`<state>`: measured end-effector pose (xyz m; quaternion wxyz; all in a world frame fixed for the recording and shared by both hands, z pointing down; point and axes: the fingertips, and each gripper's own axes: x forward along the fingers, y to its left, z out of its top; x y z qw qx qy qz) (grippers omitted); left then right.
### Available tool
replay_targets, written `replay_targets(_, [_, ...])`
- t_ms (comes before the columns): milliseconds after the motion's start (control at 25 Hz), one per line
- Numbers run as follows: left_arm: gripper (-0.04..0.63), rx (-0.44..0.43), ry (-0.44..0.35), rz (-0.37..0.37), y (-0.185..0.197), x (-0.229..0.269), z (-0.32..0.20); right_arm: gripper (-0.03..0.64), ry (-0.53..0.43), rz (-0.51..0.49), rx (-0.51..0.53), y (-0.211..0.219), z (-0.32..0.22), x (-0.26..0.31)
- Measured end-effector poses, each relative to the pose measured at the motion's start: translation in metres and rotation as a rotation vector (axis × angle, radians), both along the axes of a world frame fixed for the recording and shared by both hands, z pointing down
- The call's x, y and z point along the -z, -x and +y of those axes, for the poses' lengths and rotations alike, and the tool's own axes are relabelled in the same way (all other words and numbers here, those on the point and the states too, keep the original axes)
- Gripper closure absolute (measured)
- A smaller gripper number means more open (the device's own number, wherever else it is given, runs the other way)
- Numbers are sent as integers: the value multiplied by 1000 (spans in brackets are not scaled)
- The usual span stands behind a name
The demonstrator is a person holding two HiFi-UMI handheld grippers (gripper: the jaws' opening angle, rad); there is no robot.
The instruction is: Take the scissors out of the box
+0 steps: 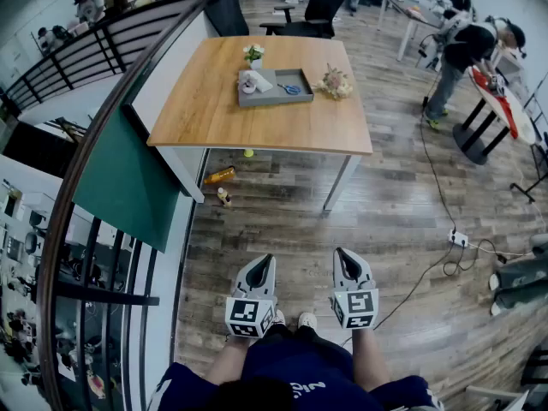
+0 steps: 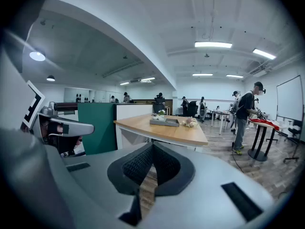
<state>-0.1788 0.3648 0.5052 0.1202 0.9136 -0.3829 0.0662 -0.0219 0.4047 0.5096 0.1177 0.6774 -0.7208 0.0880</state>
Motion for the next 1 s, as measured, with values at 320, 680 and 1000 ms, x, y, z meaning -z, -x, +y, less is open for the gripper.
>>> replay_targets(320, [589, 0, 0, 9, 5, 0, 5, 609, 2, -4, 24, 6, 4, -2])
replay_targets(680, [284, -142, 85, 68, -1, -11, 7, 326, 27, -106, 94, 24, -1, -10])
replay_targets(1000, [242, -185, 119, 69, 4, -24, -1, 301, 42, -102, 65, 34, -2, -24])
